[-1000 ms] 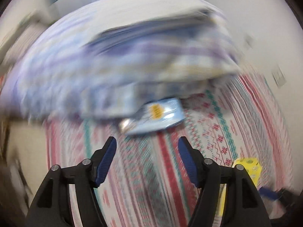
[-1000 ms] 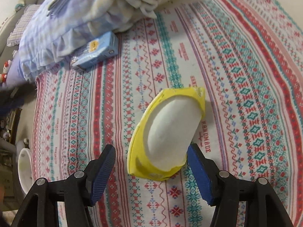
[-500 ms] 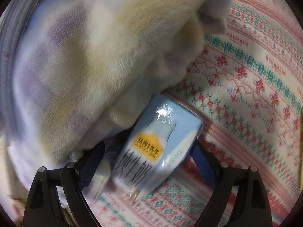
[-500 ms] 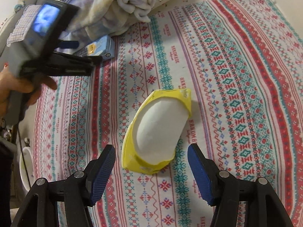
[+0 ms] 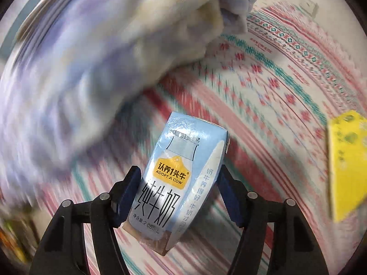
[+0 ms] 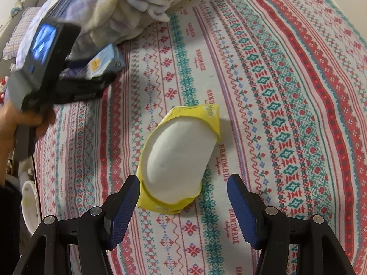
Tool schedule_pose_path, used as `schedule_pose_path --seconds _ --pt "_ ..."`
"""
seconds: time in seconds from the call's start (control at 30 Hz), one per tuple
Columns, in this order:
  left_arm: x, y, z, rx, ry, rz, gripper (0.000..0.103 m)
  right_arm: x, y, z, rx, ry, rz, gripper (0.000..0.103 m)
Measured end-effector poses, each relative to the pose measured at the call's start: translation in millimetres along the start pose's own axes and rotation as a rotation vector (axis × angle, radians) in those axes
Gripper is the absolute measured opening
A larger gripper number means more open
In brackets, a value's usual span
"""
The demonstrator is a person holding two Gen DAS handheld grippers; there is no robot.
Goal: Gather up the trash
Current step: 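Grasp the yellow-rimmed container with right tool while left tool carries carton to wastebasket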
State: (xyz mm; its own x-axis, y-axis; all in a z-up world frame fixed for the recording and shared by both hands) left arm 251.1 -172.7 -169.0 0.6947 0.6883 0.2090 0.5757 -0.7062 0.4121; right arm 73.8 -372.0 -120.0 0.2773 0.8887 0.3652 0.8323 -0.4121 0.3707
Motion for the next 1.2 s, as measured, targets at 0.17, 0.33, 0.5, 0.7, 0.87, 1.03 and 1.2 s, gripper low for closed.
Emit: schedule_pose_path --seconds 0.17,0.33,0.5,0.7,0.87,1.03,1.2 --pt "2 -78 -39 0.03 0.043 -0.211 0.07 2 -6 10 0.027 0.011 0.001 0.068" --pt "3 -148 -80 0.092 0.025 -0.456 0.07 10 -8 21 0.044 0.003 -0.018 0.068" --pt "-3 -218 -117 0.099 0.0 -0.668 0.07 17 -8 31 0.037 -0.022 -0.034 0.068" --pt "-1 -269 -158 0.021 0.021 -0.779 0.07 27 -6 43 0.013 -0.077 -0.087 0.067" --pt "8 -274 -162 -0.021 0.001 -0.869 0.07 33 -7 41 -0.037 -0.093 -0.141 0.037" --pt "34 -285 -171 -0.07 0.034 -0.931 0.07 62 -10 11 -0.109 -0.033 -0.197 0.032" --pt "76 -317 -178 -0.091 -0.032 -1.092 0.07 130 -27 -15 -0.165 0.07 -0.318 0.033"
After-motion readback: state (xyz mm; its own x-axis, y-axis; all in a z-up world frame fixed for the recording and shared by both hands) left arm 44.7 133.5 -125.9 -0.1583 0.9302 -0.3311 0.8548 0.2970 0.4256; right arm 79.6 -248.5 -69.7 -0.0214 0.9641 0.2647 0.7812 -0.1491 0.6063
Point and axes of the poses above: each gripper's, at about its wrist camera, not at the fingertips, and z roughly the way its jaws point, x to its left, y to its top, the point moved 6 cm from there along z, roughly the way its jaws point, and after that the axes turned 8 degrees about -x, right-handed, at the moved point
